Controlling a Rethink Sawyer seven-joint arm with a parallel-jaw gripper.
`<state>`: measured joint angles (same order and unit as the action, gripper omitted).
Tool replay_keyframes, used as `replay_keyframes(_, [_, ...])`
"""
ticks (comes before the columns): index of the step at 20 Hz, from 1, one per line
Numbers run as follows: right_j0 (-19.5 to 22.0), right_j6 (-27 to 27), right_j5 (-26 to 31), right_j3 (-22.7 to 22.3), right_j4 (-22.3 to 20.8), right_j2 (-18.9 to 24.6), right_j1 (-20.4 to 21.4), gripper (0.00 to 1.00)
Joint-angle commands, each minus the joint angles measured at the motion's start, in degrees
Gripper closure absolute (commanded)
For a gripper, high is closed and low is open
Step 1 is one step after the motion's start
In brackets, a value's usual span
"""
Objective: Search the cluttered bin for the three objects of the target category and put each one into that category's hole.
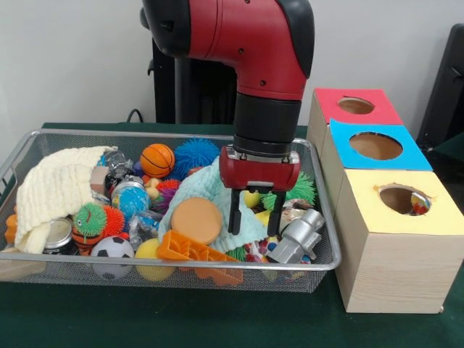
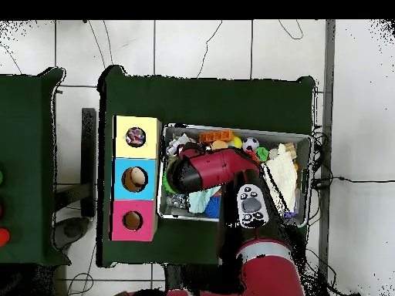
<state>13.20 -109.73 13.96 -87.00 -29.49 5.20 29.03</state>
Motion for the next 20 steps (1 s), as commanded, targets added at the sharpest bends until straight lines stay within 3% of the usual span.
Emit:
replay_keyframes(1, [0.45,-2.67,3.60,-2.31,0.06,1.03,-1.82,0.00])
replay_keyframes(7, [2.56,0.74,3.44,-3.16,-0.78,4.50,-3.03,0.00])
replay_keyframes(10, [6.72,8.55,7.53,-4.39,-1.50,10.32,-2.92,0.00])
replay_keyframes(11, [9.24,13.86,10.31,-4.92,-1.93,14.22,-3.13,0.00])
replay_keyframes(13, [12.00,19.09,13.03,-5.12,-2.62,18.82,-4.55,0.00])
replay_keyframes(20, [12.52,16.00,11.94,-4.20,-5.28,21.56,-7.63,0.00])
